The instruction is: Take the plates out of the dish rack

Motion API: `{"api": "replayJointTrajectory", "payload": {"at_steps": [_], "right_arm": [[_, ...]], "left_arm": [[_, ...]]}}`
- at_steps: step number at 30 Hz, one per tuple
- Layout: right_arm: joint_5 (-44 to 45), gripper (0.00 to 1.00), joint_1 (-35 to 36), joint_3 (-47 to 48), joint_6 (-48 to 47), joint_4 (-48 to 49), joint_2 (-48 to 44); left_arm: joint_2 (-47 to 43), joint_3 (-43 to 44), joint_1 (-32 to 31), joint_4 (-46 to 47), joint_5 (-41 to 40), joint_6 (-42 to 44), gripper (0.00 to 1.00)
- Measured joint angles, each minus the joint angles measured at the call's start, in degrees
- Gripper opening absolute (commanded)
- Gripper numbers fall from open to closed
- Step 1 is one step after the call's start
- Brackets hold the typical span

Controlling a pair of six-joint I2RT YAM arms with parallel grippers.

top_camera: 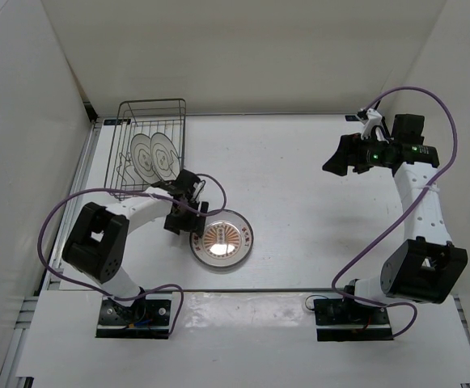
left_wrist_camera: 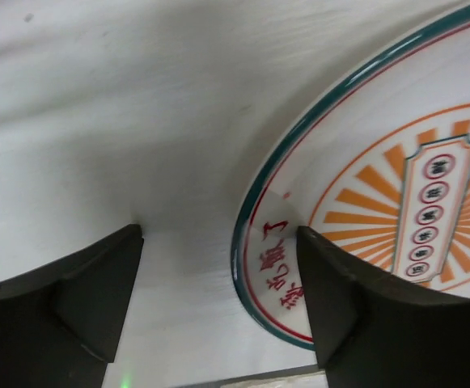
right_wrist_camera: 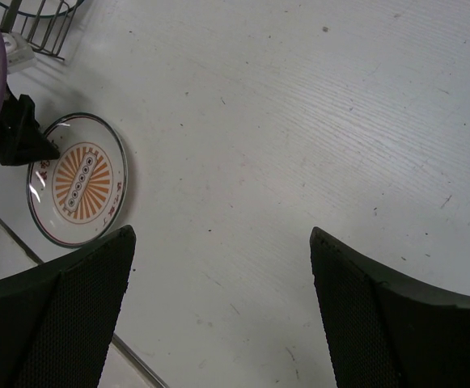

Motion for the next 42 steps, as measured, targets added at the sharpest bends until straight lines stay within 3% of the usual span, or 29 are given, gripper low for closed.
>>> {"api": "replayJointTrajectory", "payload": {"at_steps": [8,12,16,24,30,39,42], "right_arm": [[-0.5,0.90,0.0,0.0,0.0,-0.2,0.7],[-0.7,0.90,0.0,0.0,0.0,-0.3,0.7],[-0.9,0.90,0.0,0.0,0.0,-0.3,0.7],[-1.2,0.90,0.0,0.0,0.0,-0.3,1.5],[-1.3,0.90,0.0,0.0,-0.1,-0.3,1.8],[-1.2,0.90,0.0,0.0,-0.2,-0.3,1.8],[-0.9,0.90,0.0,0.0,-0.4,-0.4,1.8]], "left_arm": [[-0.1,7.2,-3.2,-11.3,-9.1,3.9,0.90],[-1.0,15.0,-3.1,-12.3,-7.8,7.5,0.92],[-4.7,20.0,-1.6,-9.9,-1.6,9.2,0.95],[-8.0,29.0,12.8,-0.7,3.4,7.5,0.88],[-3.0,36.7,22.3,1.6,3.3,7.0,0.87],[5.0,37.9,25.2,4.6,3.2,7.2,0.80],[6.8,37.8,25.0,4.6,3.1,7.2,0.74]]}}
